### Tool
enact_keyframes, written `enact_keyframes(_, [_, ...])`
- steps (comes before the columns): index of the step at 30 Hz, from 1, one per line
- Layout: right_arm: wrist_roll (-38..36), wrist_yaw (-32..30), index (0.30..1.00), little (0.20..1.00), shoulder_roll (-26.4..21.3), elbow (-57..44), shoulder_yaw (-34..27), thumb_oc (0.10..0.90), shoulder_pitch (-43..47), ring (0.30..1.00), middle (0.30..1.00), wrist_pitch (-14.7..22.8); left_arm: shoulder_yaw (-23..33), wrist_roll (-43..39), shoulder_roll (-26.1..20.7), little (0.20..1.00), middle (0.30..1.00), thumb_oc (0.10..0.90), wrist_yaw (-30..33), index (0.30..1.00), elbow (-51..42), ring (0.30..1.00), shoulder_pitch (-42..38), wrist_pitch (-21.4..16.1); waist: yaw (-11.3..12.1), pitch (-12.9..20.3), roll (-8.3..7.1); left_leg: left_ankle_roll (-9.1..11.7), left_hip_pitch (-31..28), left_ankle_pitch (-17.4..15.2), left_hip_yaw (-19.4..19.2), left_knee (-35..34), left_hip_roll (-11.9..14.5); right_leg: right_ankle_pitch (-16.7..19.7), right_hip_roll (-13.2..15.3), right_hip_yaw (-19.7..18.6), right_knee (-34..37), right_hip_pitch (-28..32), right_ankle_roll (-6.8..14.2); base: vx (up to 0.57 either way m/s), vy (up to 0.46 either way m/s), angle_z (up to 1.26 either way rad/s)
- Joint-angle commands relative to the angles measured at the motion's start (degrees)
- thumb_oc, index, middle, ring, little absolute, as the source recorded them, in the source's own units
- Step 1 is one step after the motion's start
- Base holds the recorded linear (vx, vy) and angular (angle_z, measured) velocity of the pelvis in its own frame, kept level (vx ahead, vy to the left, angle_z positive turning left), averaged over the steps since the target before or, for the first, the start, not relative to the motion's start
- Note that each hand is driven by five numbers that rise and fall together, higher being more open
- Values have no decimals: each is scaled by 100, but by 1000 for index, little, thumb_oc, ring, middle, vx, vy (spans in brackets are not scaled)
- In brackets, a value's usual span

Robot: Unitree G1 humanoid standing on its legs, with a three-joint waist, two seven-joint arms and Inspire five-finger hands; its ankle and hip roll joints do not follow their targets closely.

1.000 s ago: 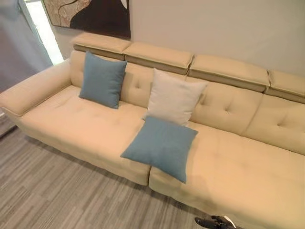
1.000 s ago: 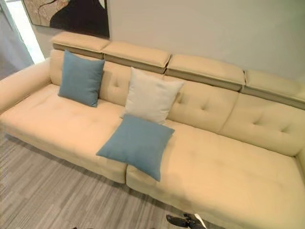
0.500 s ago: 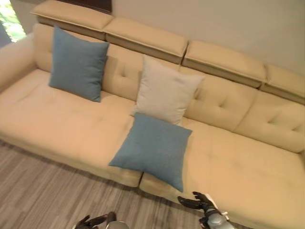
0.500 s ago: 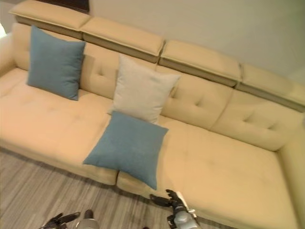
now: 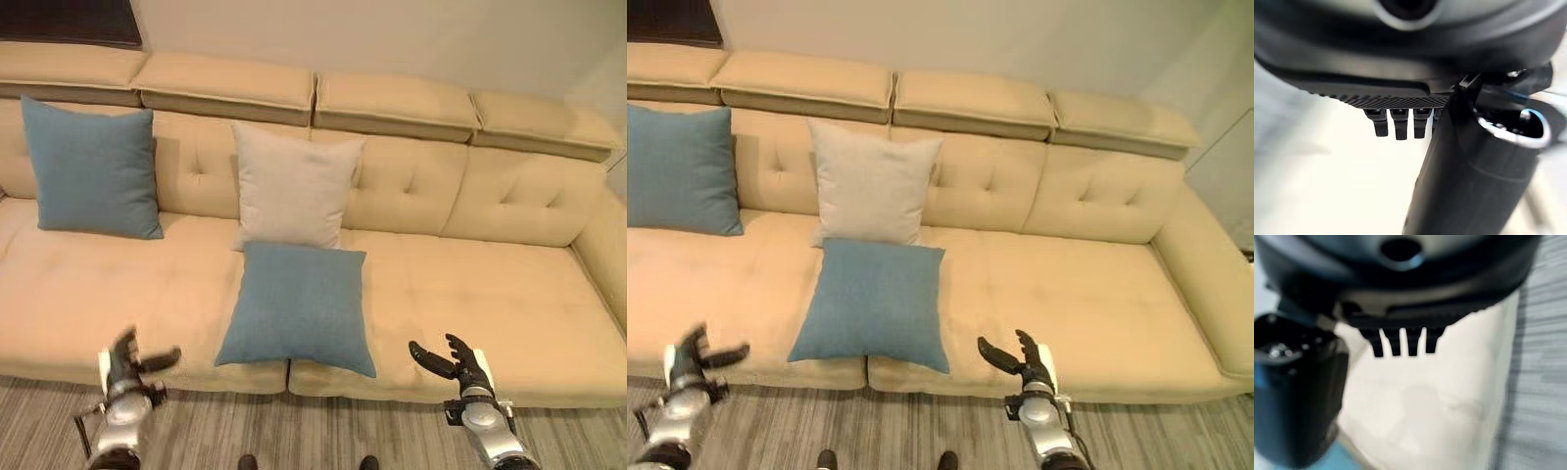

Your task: Pick up all the scattered cushions and arrange them neatly on the sofa.

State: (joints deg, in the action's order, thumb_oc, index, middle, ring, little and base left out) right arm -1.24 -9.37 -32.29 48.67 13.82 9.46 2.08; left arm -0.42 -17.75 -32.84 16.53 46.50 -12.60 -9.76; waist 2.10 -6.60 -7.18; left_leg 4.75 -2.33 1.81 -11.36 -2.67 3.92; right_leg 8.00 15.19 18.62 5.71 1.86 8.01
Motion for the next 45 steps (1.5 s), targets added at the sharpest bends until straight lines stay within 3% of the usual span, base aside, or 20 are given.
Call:
enact_keyframes(1, [-598, -428, 900, 900, -432, -157, -1266, 800, -78, 900, 900, 586, -166, 399, 117, 900, 900, 800, 209, 900, -176, 900, -522, -477, 136, 306, 511, 315, 563, 131, 591, -233, 402, -458, 143, 134, -87, 346, 636, -106, 60, 33])
enact_keyframes(6, [-291, -630, 900, 900, -30, -1739, -1460, 800, 1, 900, 900, 509, -290, 58, 249, 900, 900, 800, 128, 900, -394, 900, -1111, -563, -116, 45, 734, 454, 1378, 343, 677, -233, 456, -351, 189, 104, -71, -328, 614, -117, 65, 3])
enact_keyframes(9, [-452, -752, 900, 900, 109, -1540, -1223, 800, 570, 900, 900, 628, -665, 542, 247, 900, 900, 800, 265, 900, -312, 900, -1546, -515, -133, -141, 765, 477, 1762, 432, 688, -233, 433, -218, 234, 38, -71, -734, 614, -104, 75, 10])
enact_keyframes(15, [-994, -638, 900, 900, 180, -913, -791, 800, 1331, 900, 900, 812, -943, 417, 252, 900, 900, 800, 317, 900, -12, 900, -2133, -566, -85, -356, 774, 492, 2129, 503, 658, -233, 433, -99, 278, -47, -71, -1198, 646, -51, 49, -2])
enact_keyframes(16, [-1352, -620, 900, 900, 253, -710, -663, 800, 1685, 900, 900, 953, -1058, 235, 207, 900, 900, 800, 345, 900, 263, 900, -2488, -602, -84, -460, 766, 502, 2240, 540, 643, -233, 428, -70, 289, -81, -71, -1333, 656, -35, 80, 2])
enact_keyframes(20, [-1560, -541, 900, 900, 416, -823, -290, 800, 2129, 900, 900, 1048, -1194, 37, 206, 900, 900, 800, 437, 900, 476, 900, -2937, -677, -85, -703, 751, 517, 2400, 606, 603, -233, 421, 12, 323, -166, -71, -1544, 677, -23, 61, -3])
enact_keyframes(26, [-2136, -605, 900, 900, 1072, -833, -40, 800, 2648, 900, 900, 1320, -1380, -238, 455, 900, 900, 800, 524, 900, 983, 900, -3462, -744, -102, -906, 756, 550, 2589, 661, 584, -233, 393, 84, 376, -214, -71, -1738, 686, 12, 30, -3])
enact_keyframes(28, [-2397, -574, 900, 900, 1466, -955, 209, 800, 2949, 900, 900, 1412, -1394, -674, 656, 900, 900, 800, 474, 900, 1325, 900, -3762, -754, -101, -1012, 777, 567, 2677, 682, 563, -233, 400, 131, 389, -234, -71, -1841, 694, 1, 57, -6])
enact_keyframes(33, [-2592, -370, 900, 900, 1924, -1110, 793, 800, 3296, 900, 900, 1359, -1402, -1437, 953, 900, 900, 800, 271, 900, 1523, 900, -4159, -759, -66, -1171, 769, 577, 2742, 704, 560, -233, 420, 142, 392, -230, -71, -1925, 699, 3, 19, -1])
enact_keyframes(38, [-2935, -118, 900, 900, 2278, -1134, 1092, 800, 3477, 900, 900, 1417, -1607, -1582, 1234, 900, 900, 800, 180, 900, 1562, 900, -4417, -718, -31, -1257, 758, 573, 2755, 708, 582, -233, 404, 172, 409, -201, -71, -1916, 699, 1, 4, -1])
enact_keyframes(44, [-2721, 115, 900, 900, 2303, -454, 1651, 800, 4020, 900, 900, 981, -1878, -2196, 1616, 900, 900, 800, -307, 900, 1692, 900, -4635, -568, 9, -1337, 725, 544, 2748, 717, 606, -233, 376, 205, 414, -190, -71, -1923, 699, 0, 0, 0])
enact_keyframes(45, [-2543, 165, 900, 900, 2265, 49, 1752, 800, 4253, 900, 900, 730, -2007, -2265, 1683, 900, 900, 800, -450, 900, 1739, 900, -4785, -482, 18, -1354, 706, 545, 2776, 730, 619, -233, 367, 213, 403, -211, -71, -1944, 696, 0, 0, 0])
